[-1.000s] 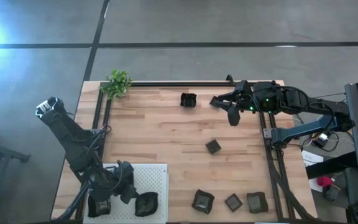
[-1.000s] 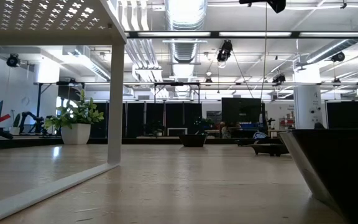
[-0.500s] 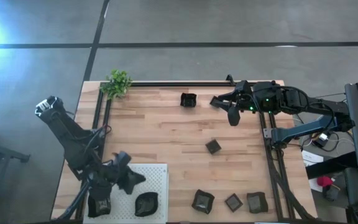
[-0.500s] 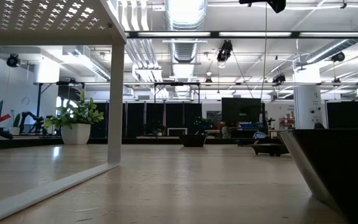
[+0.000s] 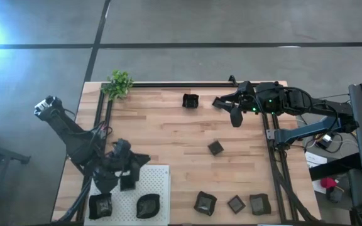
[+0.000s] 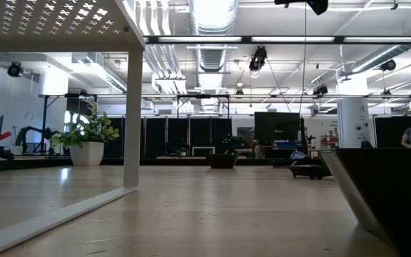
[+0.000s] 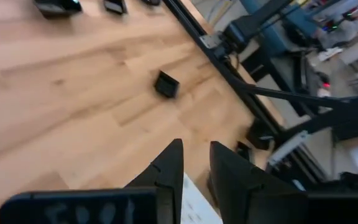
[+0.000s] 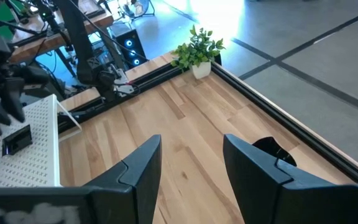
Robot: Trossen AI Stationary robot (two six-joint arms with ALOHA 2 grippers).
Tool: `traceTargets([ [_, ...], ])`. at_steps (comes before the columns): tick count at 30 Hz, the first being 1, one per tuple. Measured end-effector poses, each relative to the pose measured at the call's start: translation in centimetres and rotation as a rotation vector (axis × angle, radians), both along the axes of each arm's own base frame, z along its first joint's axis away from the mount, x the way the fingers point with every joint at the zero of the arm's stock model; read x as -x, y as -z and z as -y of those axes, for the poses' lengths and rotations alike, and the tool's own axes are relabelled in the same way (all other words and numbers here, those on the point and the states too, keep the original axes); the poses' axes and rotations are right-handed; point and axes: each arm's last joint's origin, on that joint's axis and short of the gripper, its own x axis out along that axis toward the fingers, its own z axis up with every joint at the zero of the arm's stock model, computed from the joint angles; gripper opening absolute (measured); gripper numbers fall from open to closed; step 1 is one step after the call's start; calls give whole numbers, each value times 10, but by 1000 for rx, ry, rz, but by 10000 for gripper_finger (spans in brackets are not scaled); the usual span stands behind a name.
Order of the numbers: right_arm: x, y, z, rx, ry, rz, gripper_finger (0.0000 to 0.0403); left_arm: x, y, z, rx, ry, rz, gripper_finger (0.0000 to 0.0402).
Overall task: Pick & Place Mini shaped plates
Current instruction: Stack the square plate on top of the square plate on the shelf
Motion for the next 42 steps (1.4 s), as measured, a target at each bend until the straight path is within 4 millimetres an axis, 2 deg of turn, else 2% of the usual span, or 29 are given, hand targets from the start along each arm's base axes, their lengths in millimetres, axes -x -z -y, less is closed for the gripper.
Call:
traceTargets([
  [13, 0, 0, 0, 0, 0, 0, 166, -15, -5, -38, -139, -24, -85, 71],
  [25, -1, 6, 2, 2, 7, -21, 166, -25, -11, -93, -304, -156, -182, 71],
  [32, -4, 31, 12, -65, 82, -76, 166, -31, -11, -114, -308, -179, -232, 71],
  [42, -2, 93, 28, -248, 173, -212, 166, -32, -10, -118, -288, -163, -244, 71],
])
